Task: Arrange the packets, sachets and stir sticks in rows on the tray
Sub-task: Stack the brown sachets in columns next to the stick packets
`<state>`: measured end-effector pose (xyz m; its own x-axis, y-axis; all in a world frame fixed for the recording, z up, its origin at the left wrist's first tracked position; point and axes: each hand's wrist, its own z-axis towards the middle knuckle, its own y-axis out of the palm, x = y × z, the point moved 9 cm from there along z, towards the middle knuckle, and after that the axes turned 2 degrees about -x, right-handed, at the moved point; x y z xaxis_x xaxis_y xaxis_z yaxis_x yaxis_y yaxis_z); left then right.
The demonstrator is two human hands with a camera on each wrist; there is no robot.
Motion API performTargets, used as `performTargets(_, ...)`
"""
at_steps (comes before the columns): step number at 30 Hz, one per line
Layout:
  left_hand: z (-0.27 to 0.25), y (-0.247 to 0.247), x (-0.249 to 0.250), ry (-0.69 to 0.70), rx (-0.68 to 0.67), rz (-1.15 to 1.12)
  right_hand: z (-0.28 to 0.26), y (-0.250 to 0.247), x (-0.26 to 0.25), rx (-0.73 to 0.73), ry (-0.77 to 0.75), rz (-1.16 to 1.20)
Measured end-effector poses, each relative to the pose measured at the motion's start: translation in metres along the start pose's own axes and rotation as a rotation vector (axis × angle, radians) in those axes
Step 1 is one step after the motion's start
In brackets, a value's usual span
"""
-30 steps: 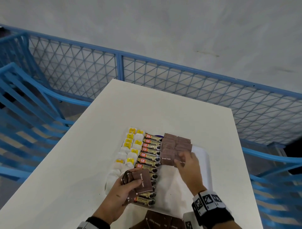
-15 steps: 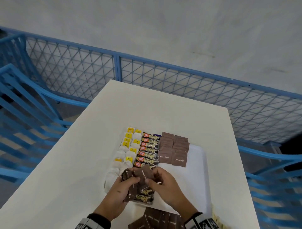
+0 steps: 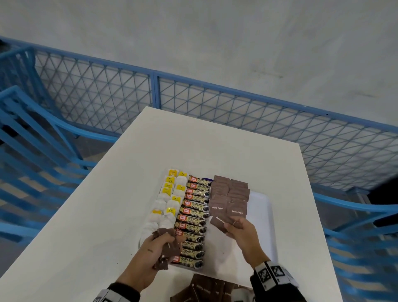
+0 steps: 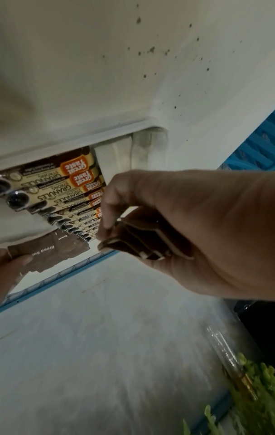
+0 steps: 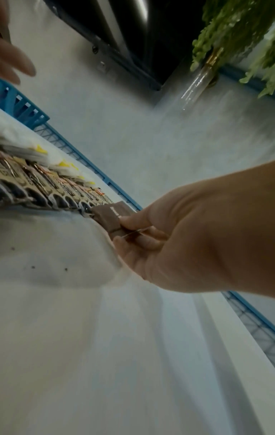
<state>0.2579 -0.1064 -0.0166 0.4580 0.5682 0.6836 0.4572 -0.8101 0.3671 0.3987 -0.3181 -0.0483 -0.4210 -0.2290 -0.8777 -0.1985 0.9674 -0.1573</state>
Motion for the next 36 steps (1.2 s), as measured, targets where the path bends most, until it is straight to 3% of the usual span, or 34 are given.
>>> performTargets(3, -0.001, 0.001, 0.001, -0.038, -0.021, -0.096, 0.015, -0.004, -0.003, 0.082, -0.004, -0.121)
performTargets(9, -0.005, 0.007, 0.007, -0.031, -0.111, -0.318, 0.031, 0.005, -0.020, 0.093, -0.102, -0.328)
performTargets(21, -0.006, 0.021, 0.017, 0.044, -0.230, -0.299, 0.026, 0.016, -0.041, 0.168, -0.282, -0.554)
performTargets(24, -0.003, 0.020, 0.017, 0.077, -0.213, -0.223, 0.002, 0.036, -0.058, 0.036, -0.330, -0.477)
performTargets(30, -0.002, 0.020, 0.018, 0.140, -0.150, -0.066, -0.066, 0.093, -0.060, -0.529, -0.203, -0.271)
performTargets(32, -0.003, 0.022, 0.019, 0.156, -0.153, -0.037, -0.075, 0.098, -0.054, -0.580, -0.204, -0.254)
performTargets(36, -0.003, 0.022, 0.013, 0.113, -0.128, -0.039, -0.074, 0.091, -0.050, -0.503, -0.177, -0.176)
